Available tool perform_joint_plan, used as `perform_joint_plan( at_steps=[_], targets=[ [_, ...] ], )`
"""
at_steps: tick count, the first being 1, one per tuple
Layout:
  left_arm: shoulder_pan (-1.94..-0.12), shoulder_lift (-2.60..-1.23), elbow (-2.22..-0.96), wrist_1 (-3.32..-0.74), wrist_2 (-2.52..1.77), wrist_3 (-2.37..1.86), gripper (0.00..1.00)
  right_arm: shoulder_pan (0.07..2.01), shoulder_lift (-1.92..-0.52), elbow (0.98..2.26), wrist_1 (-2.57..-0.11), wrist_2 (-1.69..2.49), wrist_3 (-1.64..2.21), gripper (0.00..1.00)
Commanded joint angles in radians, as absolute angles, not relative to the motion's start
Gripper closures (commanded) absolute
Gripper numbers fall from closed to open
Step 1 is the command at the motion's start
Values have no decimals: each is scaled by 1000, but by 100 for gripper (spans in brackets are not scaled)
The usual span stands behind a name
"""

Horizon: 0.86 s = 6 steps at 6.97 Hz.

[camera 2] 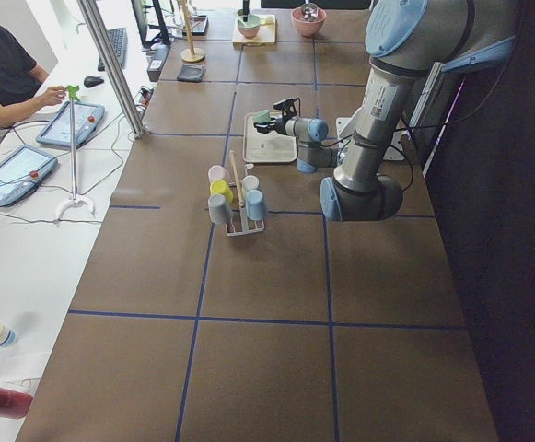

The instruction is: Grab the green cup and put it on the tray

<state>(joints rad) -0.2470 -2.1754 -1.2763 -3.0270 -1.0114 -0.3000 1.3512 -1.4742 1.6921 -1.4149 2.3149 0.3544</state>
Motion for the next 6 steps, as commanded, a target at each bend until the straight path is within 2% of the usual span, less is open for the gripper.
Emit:
perform_joint_plan(
  at_steps=[1, 2, 3, 6],
  targets=[
    [-248, -2177, -1278, -3028, -1012, -282, 7, 1350, -1474, 1692, -1414, 2313, 354, 0],
    [-249, -2177, -1278, -3030, -1012, -284, 7, 1351, -1474, 1690, -1414, 2313, 354, 0],
    [-249, -2181, -1281, -3030, -1014, -288, 2, 1350, -1474, 1687, -1414, 2312, 354, 0],
    [-253, -2192, -1348, -3011, -1015, -298, 2, 1350, -1471, 1681, -1413, 2312, 354, 0]
  ],
)
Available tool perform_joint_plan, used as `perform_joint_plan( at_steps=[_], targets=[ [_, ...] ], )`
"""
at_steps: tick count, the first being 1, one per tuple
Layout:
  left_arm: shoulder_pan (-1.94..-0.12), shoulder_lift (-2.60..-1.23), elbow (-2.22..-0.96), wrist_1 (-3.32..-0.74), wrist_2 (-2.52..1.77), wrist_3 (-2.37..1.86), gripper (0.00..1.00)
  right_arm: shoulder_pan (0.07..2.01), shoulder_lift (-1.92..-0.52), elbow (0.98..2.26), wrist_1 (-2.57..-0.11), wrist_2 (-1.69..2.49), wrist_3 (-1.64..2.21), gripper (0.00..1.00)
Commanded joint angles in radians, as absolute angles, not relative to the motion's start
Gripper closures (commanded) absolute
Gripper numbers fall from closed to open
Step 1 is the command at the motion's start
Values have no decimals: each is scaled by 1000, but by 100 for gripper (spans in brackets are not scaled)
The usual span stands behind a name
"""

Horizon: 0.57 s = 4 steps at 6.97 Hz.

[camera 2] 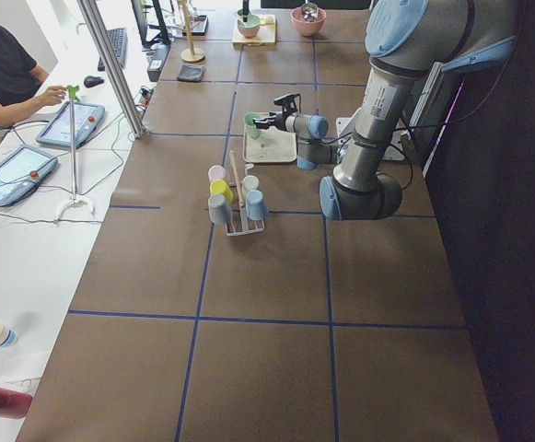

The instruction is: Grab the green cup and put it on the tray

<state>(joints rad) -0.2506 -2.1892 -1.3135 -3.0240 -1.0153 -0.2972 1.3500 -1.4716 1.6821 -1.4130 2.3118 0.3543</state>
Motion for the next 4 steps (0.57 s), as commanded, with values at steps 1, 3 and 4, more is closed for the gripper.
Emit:
perform_joint_plan(
  at_steps=[1, 3, 4],
  targets=[
    [-258, -2191, -1414, -2952, -1017, -296, 2, 1350, -1473, 1681, -1413, 2315, 354, 0],
    [-296, -2186, -1533, -2808, -1025, -298, 4, 1350, -1476, 1681, -1411, 2315, 354, 0],
    [-322, -2186, -1567, -2777, -1026, -301, 6, 1350, -1477, 1681, -1411, 2315, 354, 0]
  ],
)
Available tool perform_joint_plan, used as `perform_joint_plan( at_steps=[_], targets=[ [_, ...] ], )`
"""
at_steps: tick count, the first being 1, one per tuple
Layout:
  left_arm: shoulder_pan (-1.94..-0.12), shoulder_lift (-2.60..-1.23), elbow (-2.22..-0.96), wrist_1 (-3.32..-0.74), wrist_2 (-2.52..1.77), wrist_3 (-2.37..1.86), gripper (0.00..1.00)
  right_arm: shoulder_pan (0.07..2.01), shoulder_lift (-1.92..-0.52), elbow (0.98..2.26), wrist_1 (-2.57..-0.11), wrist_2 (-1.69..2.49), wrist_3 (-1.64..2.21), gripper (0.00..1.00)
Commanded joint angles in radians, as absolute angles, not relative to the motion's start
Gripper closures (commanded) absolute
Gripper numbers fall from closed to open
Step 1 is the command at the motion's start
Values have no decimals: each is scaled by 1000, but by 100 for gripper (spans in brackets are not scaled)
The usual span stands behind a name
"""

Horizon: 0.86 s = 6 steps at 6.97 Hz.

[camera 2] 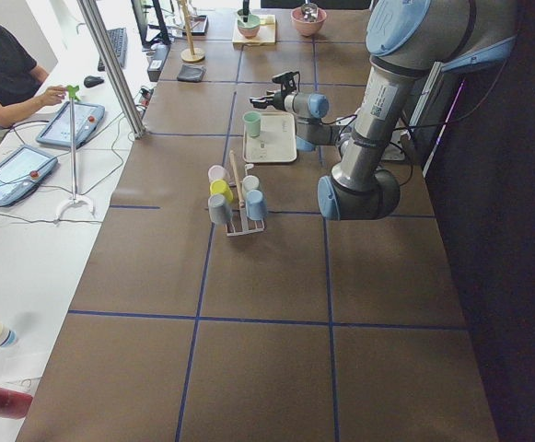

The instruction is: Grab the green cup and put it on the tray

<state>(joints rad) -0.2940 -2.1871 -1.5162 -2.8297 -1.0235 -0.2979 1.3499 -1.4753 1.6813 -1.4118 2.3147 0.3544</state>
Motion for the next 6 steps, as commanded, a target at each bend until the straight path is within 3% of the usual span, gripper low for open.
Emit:
perform_joint_plan(
  at_steps=[1, 5, 6],
  targets=[
    [-357, -2184, -1577, -2772, -1047, -302, 7, 1350, -1473, 1681, -1411, 2315, 354, 0],
    [-703, -2128, -1698, -2475, -1514, -511, 10, 1350, -1465, 1687, -1410, 2313, 356, 0],
    [-791, -2126, -1701, -2418, -1617, -512, 5, 1350, -1465, 1689, -1410, 2312, 354, 0]
  ],
)
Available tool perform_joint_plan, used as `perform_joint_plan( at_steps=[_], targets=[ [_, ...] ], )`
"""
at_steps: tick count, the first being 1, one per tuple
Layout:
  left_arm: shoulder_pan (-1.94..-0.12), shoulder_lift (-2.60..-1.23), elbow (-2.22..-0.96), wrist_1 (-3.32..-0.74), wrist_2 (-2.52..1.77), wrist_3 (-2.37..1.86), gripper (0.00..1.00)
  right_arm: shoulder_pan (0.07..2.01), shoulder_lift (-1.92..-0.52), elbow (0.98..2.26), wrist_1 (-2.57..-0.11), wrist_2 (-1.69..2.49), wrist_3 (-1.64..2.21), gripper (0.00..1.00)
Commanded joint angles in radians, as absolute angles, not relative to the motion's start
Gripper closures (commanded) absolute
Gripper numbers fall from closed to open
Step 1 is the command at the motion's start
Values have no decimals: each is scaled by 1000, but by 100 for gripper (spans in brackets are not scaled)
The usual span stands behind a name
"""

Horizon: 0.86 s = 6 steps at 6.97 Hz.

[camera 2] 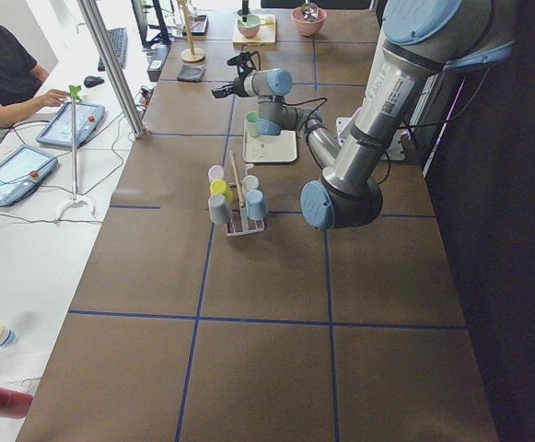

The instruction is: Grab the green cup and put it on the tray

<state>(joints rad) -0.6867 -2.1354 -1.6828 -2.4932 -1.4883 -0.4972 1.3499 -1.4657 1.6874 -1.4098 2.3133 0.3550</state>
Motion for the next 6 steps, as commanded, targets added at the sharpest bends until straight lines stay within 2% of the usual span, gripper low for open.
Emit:
perform_joint_plan(
  at_steps=[1, 3, 6],
  targets=[
    [-884, -2123, -1701, -2363, -1744, -512, 1, 1350, -1465, 1684, -1410, 2310, 354, 0],
    [-1059, -1999, -1701, -2352, -1986, -508, 0, 1351, -1468, 1683, -1411, 2316, 354, 0],
    [-1346, -1904, -1692, -2099, -2308, -499, 0, 1370, -1470, 1681, -1413, 2319, 351, 0]
  ],
)
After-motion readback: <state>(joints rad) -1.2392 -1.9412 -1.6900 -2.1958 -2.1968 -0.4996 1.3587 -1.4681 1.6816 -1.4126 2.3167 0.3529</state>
